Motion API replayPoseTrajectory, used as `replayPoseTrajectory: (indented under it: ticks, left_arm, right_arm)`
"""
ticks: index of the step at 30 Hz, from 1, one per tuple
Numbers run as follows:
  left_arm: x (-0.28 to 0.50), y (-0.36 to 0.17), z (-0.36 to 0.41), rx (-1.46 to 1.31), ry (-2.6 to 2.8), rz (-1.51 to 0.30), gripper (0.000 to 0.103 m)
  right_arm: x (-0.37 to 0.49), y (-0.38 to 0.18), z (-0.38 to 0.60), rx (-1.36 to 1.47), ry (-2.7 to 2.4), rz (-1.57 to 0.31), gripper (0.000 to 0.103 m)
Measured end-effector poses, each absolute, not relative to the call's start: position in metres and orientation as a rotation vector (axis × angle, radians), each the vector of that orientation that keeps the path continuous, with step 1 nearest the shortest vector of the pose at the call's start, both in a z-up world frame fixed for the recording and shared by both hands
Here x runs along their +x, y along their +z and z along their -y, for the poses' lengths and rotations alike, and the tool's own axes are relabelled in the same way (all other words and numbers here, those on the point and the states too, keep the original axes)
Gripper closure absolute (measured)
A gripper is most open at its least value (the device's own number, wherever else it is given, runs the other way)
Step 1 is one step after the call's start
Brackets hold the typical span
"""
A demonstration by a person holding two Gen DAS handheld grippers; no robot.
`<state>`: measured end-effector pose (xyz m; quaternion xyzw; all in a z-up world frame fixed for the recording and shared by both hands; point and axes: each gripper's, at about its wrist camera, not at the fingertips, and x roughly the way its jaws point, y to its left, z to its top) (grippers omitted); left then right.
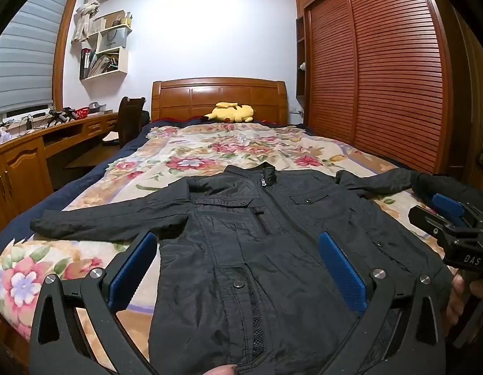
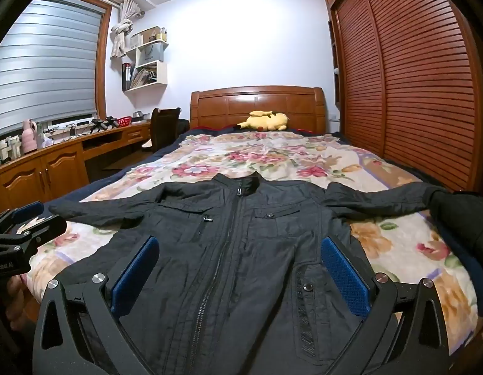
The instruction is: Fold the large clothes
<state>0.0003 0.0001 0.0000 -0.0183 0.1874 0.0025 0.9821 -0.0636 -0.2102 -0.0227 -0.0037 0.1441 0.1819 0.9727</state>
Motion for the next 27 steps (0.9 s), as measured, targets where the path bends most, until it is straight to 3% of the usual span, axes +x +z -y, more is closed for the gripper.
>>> replayPoseTrajectory:
  ticks: [27]
  left_arm:
    - [0.0004, 0.0001, -0.0006, -0.033, 0.008, -0.375, 0.000]
  right_arm:
    - [-0.0642, -0.0225, 0.2116, 0.003, 0.369, -0.287, 0.000]
